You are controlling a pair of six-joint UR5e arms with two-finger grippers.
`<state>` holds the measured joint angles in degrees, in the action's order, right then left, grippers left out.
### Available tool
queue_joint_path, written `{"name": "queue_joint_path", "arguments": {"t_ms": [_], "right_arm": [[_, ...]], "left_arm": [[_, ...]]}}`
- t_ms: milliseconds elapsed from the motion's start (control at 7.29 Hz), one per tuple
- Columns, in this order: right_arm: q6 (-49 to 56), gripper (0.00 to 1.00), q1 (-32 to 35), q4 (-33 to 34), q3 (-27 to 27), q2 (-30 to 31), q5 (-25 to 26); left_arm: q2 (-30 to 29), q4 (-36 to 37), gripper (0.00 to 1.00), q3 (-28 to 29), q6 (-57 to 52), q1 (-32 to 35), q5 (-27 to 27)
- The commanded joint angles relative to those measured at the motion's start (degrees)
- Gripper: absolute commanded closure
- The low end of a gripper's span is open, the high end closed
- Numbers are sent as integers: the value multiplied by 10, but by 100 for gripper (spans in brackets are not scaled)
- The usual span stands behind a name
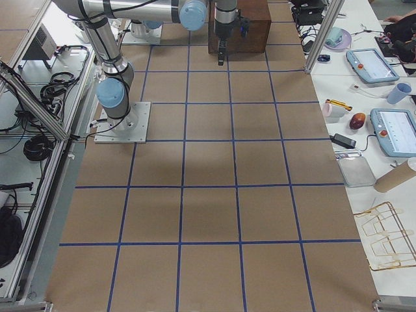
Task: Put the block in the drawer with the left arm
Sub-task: 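Lower the left gripper and grasp the yellow cube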
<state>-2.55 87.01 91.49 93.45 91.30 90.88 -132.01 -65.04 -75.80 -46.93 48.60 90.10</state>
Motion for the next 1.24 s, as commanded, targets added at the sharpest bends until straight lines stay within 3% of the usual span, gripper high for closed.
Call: {"name": "queue_joint_path", "arguments": {"t_ms": [0,686,1098], "right_arm": [[0,0,0,0,0,0,1],[0,0,0,0,0,0,1],[0,0,0,0,0,0,0]], "left_arm": [[0,0,50,3,0,0,4],[41,-11,51,-4,0,-1,3],[113,-84,51,-7,2,3,2]]}}
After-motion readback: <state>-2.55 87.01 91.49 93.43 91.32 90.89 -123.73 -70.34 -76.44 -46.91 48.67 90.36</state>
